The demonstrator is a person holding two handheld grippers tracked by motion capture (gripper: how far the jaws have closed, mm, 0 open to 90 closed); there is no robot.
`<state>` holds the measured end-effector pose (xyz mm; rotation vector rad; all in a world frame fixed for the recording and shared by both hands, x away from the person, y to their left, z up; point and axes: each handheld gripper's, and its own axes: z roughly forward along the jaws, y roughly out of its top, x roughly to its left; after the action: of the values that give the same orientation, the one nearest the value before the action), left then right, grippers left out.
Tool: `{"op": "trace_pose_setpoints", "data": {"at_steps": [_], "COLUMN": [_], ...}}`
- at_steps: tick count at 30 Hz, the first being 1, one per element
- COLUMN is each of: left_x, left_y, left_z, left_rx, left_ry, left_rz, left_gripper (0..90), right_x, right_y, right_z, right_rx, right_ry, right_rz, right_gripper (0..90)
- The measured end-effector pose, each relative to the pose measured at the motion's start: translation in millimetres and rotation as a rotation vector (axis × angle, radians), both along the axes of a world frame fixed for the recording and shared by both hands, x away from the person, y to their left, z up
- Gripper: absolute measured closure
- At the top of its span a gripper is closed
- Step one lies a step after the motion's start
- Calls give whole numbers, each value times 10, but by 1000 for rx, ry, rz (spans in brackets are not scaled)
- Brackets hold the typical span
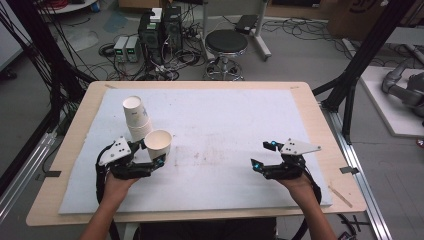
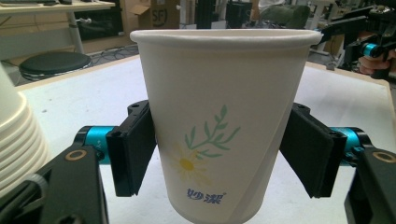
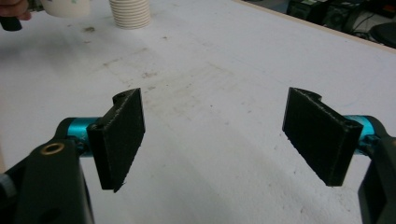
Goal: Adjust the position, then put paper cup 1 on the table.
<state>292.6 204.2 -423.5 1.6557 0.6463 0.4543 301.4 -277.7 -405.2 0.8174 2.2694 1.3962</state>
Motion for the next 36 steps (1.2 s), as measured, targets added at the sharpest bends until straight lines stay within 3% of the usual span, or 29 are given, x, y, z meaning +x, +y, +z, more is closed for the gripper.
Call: {"op": "trace_pose_setpoints", "data": {"at_steps": [3, 6, 20, 25, 28, 29, 36], "left_x": [-5, -3, -106, -203, -218, -226, -228], "left_y": [36, 53, 188, 352, 417, 491, 697], "left_z": [-14, -16, 27, 11, 4, -5, -22], "left_rx": [-8, -18, -33, -44, -59, -82, -95], "left_ry": [-9, -6, -32, -38, -35, -32, -26], "left_rz": [18, 28, 78, 128, 146, 165, 226], "left_gripper": [296, 296, 294, 294, 294, 294, 294], "right_x": [-22, -13, -63, -58, -65, -68, -76], "right_y": [-35, -39, -50, -50, -50, -50, -57], "right_z": [-54, -83, -69, -71, -71, -73, -74], "right_rx": [13, 8, 14, 10, 11, 8, 6], "right_ry": [-20, -10, -24, -27, -24, -21, -26], "right_rz": [-25, -28, -28, -26, -28, -28, -26], "right_gripper": [213, 213, 214, 214, 214, 213, 214]}}
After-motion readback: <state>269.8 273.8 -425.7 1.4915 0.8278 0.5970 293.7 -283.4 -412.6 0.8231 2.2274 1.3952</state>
